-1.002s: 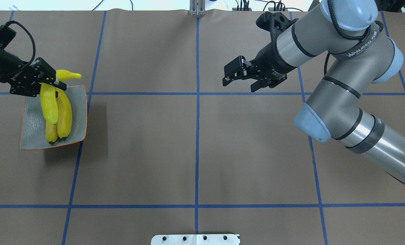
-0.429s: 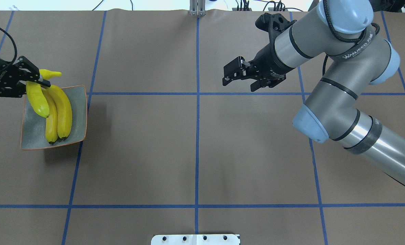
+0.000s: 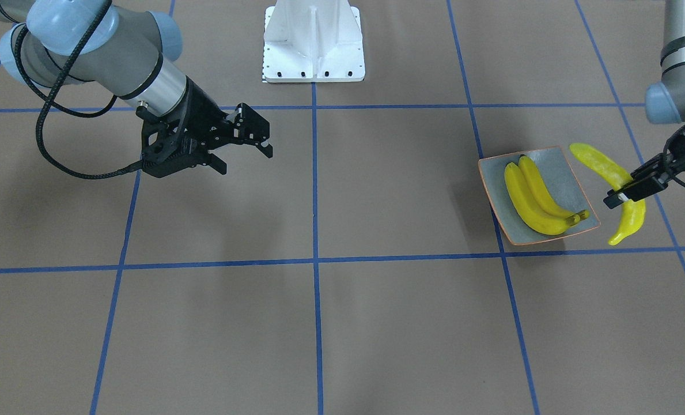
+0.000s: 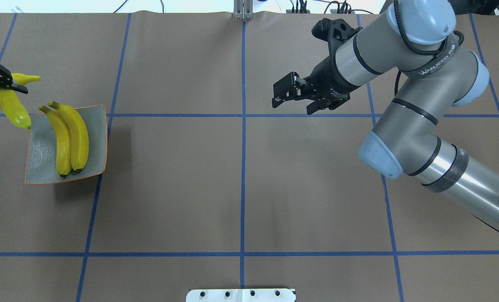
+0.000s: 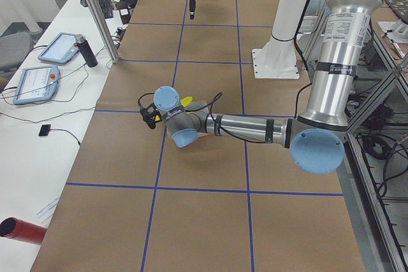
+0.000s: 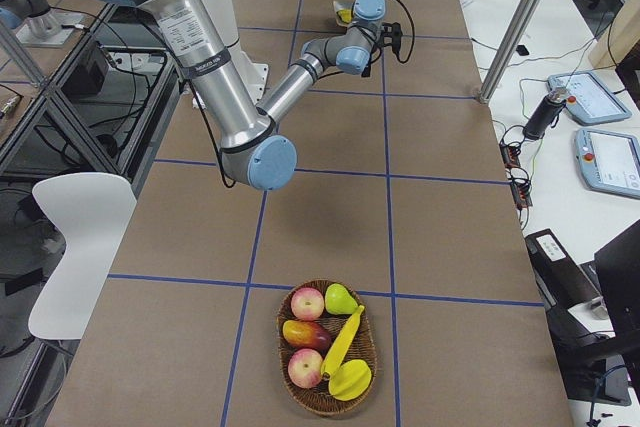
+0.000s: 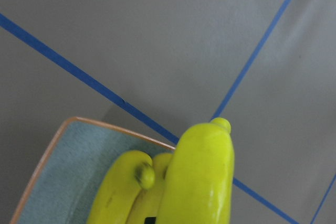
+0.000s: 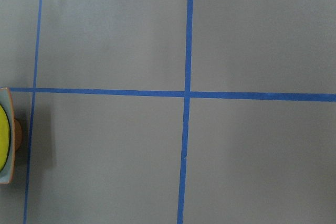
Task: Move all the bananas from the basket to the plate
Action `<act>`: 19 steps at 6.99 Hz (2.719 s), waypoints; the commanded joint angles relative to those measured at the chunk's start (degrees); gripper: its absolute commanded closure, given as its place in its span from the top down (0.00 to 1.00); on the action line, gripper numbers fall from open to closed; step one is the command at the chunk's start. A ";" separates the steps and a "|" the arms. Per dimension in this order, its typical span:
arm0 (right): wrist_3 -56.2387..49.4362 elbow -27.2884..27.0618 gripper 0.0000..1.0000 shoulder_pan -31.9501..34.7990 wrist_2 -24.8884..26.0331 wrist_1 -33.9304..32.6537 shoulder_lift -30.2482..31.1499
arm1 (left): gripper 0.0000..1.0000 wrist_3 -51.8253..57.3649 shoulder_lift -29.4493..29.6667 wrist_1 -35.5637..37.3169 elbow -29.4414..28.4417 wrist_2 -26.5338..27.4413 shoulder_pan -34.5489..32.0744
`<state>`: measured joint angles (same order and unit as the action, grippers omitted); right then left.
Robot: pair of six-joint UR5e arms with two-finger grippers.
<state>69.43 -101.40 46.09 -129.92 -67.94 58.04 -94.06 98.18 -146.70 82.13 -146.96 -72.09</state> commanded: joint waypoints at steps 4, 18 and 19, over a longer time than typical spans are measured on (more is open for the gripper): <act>0.00 -0.03 1.00 -0.91 1.33 0.09 0.23 | 0.00 -0.77 -0.19 -5.24 -4.88 0.18 0.02; -0.35 -0.47 1.00 -0.73 1.25 0.44 2.16 | 0.00 -1.21 -0.89 -9.93 -5.31 -2.19 7.67; -0.35 -0.47 1.00 -0.73 1.25 0.44 2.16 | 0.23 -1.21 -0.89 -10.01 -5.40 -2.19 7.67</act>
<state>69.08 -101.82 45.35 -128.66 -67.50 60.18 -95.27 97.24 -156.65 76.86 -149.16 -64.46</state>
